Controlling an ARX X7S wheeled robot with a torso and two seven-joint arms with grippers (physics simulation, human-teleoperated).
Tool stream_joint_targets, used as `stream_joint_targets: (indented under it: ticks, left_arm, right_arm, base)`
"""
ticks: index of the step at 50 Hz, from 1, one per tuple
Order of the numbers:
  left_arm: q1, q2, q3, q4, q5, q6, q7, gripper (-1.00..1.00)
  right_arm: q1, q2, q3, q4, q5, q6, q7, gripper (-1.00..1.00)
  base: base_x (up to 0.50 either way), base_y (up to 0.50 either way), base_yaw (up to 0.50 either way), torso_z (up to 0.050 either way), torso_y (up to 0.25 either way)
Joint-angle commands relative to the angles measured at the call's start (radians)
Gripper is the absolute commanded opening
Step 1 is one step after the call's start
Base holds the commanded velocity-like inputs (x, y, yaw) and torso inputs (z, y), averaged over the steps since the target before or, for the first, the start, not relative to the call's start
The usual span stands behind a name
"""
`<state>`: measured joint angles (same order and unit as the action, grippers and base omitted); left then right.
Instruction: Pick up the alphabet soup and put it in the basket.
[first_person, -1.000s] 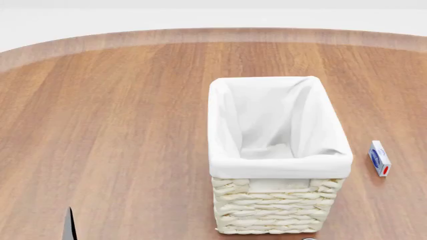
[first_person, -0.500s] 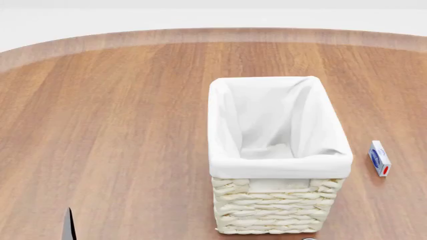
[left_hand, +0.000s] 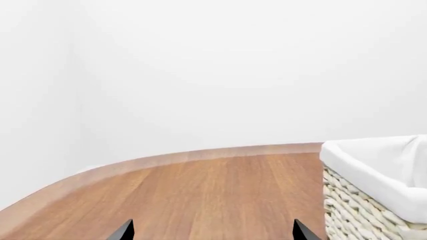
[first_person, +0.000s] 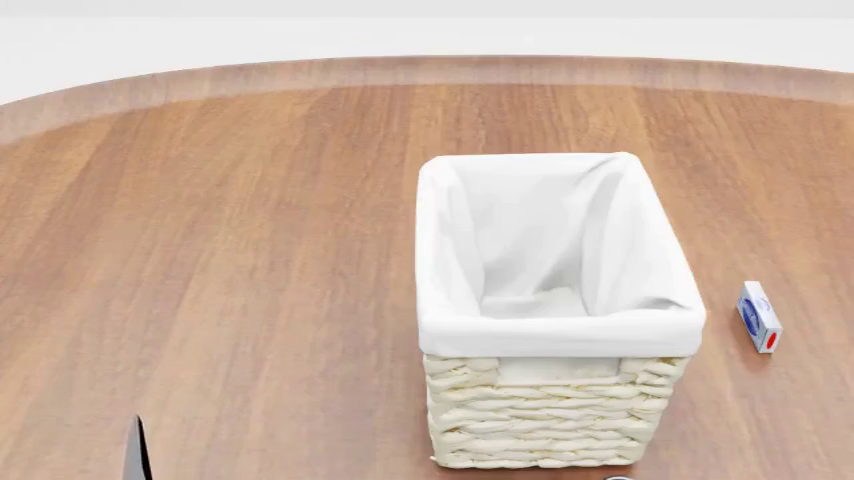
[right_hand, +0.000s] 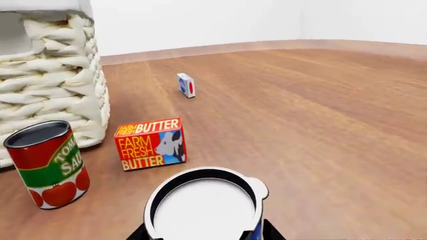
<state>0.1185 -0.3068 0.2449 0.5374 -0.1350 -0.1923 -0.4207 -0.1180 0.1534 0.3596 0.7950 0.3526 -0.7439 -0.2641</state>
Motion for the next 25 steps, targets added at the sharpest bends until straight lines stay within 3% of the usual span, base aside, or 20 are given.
stream_joint_targets:
  ticks: [1,7,16,25]
  left_arm:
    - [-0.002,-0.003,0.001,-0.002,-0.004,0.0,-0.004,1.0]
    - [-0.001,-0.005,0.001,0.004,-0.007,-0.003,-0.007,1.0]
    - [-0.001,-0.007,-0.001,0.003,-0.017,-0.007,-0.01,1.0]
    - [0.0,-0.01,-0.004,0.002,-0.024,-0.004,-0.012,1.0]
  right_arm:
    - [0.008,-0.004,-0.017,0.003,-0.023,0.003,0.008,-1.0]
    - [-0.043,-0.008,-0.032,-0.171,-0.043,0.101,0.073,-1.0]
    - [-0.173,0.01,-0.087,-0.737,-0.05,0.409,0.195,-1.0]
    - [-0.227,0.042,-0.084,-0.98,-0.022,0.528,0.249,-1.0]
  base:
    - [0.0,0.0,0.0,0.0,0.0]
    - [0.0,0.0,0.0,0.0,0.0]
    - [0.0,0.0,0.0,0.0,0.0]
    - [0.0,0.0,0.0,0.0,0.0]
